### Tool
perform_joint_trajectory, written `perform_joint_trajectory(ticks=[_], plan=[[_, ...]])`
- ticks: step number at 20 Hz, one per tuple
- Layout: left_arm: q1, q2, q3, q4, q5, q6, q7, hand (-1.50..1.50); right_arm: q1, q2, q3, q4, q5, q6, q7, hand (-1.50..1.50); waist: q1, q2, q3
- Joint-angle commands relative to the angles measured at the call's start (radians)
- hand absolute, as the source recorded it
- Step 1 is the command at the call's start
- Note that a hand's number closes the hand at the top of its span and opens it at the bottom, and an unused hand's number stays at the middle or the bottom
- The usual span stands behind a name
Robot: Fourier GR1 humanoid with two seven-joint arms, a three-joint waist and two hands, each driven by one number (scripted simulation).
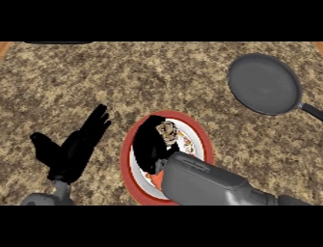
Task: Pick the cupcake from the plate and place it in the pan
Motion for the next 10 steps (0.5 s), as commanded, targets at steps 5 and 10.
perform_joint_trajectory(ticks=[5,10], plan=[[0.009,-0.053,-0.027,-0.024,-0.042,0.04,0.035,0.0,-0.033,0.025,-0.028,0.16,0.138,-0.184,-0.121,1.5,0.002,0.002,0.0],[0.002,-0.013,0.039,0.006,-0.009,0.024,-0.001,0.0,0.227,0.025,-0.422,0.0,-0.177,-0.19,0.166,1.5,-0.073,0.0,0.006]])
